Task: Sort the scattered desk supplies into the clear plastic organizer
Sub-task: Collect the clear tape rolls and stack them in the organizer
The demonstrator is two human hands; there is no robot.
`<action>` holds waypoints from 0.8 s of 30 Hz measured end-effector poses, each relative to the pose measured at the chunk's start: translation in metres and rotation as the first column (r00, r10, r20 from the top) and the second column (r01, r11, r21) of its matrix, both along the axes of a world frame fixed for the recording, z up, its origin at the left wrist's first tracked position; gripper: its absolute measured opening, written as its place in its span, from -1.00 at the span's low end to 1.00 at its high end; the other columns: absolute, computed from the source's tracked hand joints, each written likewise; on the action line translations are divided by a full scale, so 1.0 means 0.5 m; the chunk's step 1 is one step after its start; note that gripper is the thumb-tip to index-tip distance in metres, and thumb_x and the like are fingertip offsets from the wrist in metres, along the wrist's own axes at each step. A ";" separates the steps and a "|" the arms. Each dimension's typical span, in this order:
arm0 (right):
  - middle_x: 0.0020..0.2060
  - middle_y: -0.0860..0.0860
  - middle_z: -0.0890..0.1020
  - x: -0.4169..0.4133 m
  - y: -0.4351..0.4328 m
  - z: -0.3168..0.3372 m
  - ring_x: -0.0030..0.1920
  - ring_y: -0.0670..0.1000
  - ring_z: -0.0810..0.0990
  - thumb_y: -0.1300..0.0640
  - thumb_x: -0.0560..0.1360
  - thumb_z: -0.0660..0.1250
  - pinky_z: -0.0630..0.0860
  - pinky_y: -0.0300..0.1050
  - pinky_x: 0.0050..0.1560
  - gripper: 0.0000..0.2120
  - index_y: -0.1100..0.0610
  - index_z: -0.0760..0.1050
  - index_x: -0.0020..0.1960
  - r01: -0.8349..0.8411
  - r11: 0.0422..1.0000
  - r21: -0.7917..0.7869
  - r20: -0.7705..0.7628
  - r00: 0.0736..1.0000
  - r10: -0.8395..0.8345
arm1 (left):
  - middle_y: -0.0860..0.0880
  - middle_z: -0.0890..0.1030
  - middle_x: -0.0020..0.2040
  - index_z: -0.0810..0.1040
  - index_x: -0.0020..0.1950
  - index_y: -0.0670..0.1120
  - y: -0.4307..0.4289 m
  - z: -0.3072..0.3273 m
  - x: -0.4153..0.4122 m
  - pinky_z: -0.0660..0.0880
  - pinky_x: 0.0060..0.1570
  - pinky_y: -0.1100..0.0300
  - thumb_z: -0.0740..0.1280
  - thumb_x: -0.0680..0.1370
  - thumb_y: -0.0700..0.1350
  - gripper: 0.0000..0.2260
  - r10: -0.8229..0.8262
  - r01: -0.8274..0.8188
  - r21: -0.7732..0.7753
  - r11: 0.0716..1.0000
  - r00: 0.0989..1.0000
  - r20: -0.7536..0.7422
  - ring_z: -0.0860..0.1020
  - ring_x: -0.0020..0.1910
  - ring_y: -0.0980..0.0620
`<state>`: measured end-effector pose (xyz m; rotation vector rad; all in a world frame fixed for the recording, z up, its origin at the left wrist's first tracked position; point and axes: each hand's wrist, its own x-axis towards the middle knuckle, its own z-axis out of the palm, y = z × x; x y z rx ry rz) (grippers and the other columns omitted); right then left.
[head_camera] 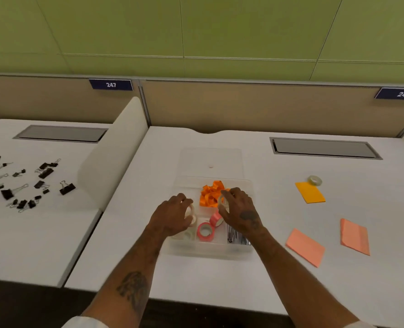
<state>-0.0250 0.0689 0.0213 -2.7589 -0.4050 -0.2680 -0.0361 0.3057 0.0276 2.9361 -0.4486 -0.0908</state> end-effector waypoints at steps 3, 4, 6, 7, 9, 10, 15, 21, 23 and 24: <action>0.12 0.14 0.53 0.009 0.027 -0.002 0.09 0.17 0.53 0.02 0.50 0.29 0.46 0.03 0.07 -0.60 0.11 0.47 0.30 -0.031 0.999 0.032 0.002 1.000 0.031 | 0.01 0.42 0.33 0.40 0.40 0.03 0.021 -0.014 -0.020 0.47 0.11 0.06 0.28 0.53 0.11 -0.54 0.028 -0.028 -0.017 0.999 0.999 -0.025 0.48 0.22 -0.05; 0.16 0.15 0.52 0.012 0.036 -0.002 0.12 0.18 0.52 0.01 0.51 0.28 0.46 0.03 0.09 -0.59 0.11 0.46 0.32 -0.041 0.999 0.035 -0.007 0.999 0.041 | 0.01 0.42 0.33 0.40 0.40 0.04 0.026 -0.016 -0.024 0.46 0.11 0.06 0.28 0.53 0.12 -0.54 0.033 -0.034 -0.016 0.999 0.999 -0.041 0.48 0.22 -0.04; 0.22 0.15 0.49 0.018 0.052 -0.004 0.18 0.17 0.49 -0.02 0.52 0.25 0.45 0.03 0.16 -0.56 0.11 0.43 0.36 -0.066 0.997 0.028 -0.024 0.997 0.067 | 0.01 0.43 0.30 0.39 0.41 0.04 0.032 -0.020 -0.027 0.44 0.11 0.06 0.28 0.52 0.12 -0.54 0.044 -0.045 -0.013 0.999 0.996 -0.076 0.49 0.21 -0.04; 0.24 0.15 0.48 0.019 0.059 -0.005 0.21 0.17 0.48 -0.03 0.52 0.25 0.43 0.03 0.20 -0.55 0.10 0.42 0.37 -0.080 0.997 0.021 -0.028 0.996 0.081 | 0.01 0.44 0.29 0.39 0.40 0.04 0.034 -0.022 -0.029 0.44 0.11 0.07 0.28 0.52 0.13 -0.54 0.046 -0.047 -0.006 0.999 0.995 -0.084 0.49 0.20 -0.05; 0.25 0.14 0.47 0.022 0.071 -0.007 0.24 0.18 0.46 -0.05 0.52 0.25 0.41 0.05 0.24 -0.53 0.10 0.40 0.38 -0.104 0.995 0.012 -0.037 0.994 0.104 | 0.02 0.46 0.26 0.40 0.39 0.04 0.036 -0.022 -0.032 0.45 0.10 0.07 0.29 0.51 0.14 -0.53 0.051 -0.050 0.009 0.999 0.994 -0.096 0.50 0.19 -0.04; 0.25 0.14 0.47 0.024 0.077 -0.007 0.25 0.18 0.45 -0.05 0.52 0.25 0.41 0.08 0.25 -0.53 0.10 0.40 0.39 -0.117 0.993 0.009 -0.040 0.992 0.117 | 0.02 0.47 0.26 0.40 0.39 0.04 0.038 -0.023 -0.033 0.45 0.10 0.07 0.29 0.51 0.16 -0.52 0.064 -0.063 0.010 0.998 0.993 -0.101 0.51 0.18 -0.04; 0.14 0.14 0.57 0.029 0.104 -0.008 0.11 0.15 0.56 -0.04 0.47 0.36 0.49 0.03 0.09 -0.52 0.12 0.46 0.33 -0.181 0.983 -0.007 0.016 0.983 0.181 | 0.03 0.40 0.39 0.34 0.46 0.03 0.062 -0.026 -0.034 0.41 0.20 0.05 0.25 0.52 0.24 -0.44 0.146 -0.145 0.025 0.989 0.987 -0.069 0.43 0.31 -0.02; 0.14 0.12 0.57 0.030 0.138 -0.015 0.12 0.14 0.54 -0.08 0.53 0.26 0.49 0.06 0.11 -0.49 0.11 0.37 0.41 -0.296 0.955 -0.010 -0.021 0.955 0.296 | -0.07 0.03 0.61 -0.04 0.61 0.02 0.091 -0.032 -0.034 0.13 0.48 -0.06 0.05 0.60 0.27 -0.34 0.203 -0.204 0.084 0.975 0.979 0.021 0.05 0.57 -0.07; 0.12 0.12 0.58 0.030 0.149 -0.015 0.10 0.15 0.55 -0.09 0.52 0.26 0.48 0.07 0.09 -0.47 0.10 0.35 0.43 -0.314 0.949 -0.017 -0.025 0.949 0.313 | -0.07 -0.12 0.61 -0.19 0.60 0.05 0.098 -0.032 -0.034 -0.03 0.51 -0.11 -0.11 0.57 0.34 -0.32 0.224 -0.226 0.113 0.968 0.974 0.029 -0.11 0.59 -0.07; 0.12 0.12 0.58 0.029 0.154 -0.015 0.09 0.15 0.55 -0.09 0.52 0.26 0.48 0.08 0.08 -0.46 0.10 0.33 0.44 -0.323 0.946 -0.020 -0.026 0.946 0.322 | -0.07 -0.17 0.61 -0.24 0.58 0.08 0.100 -0.032 -0.034 -0.08 0.51 -0.12 -0.19 0.53 0.37 -0.30 0.232 -0.235 0.130 0.963 0.972 0.035 -0.16 0.59 -0.07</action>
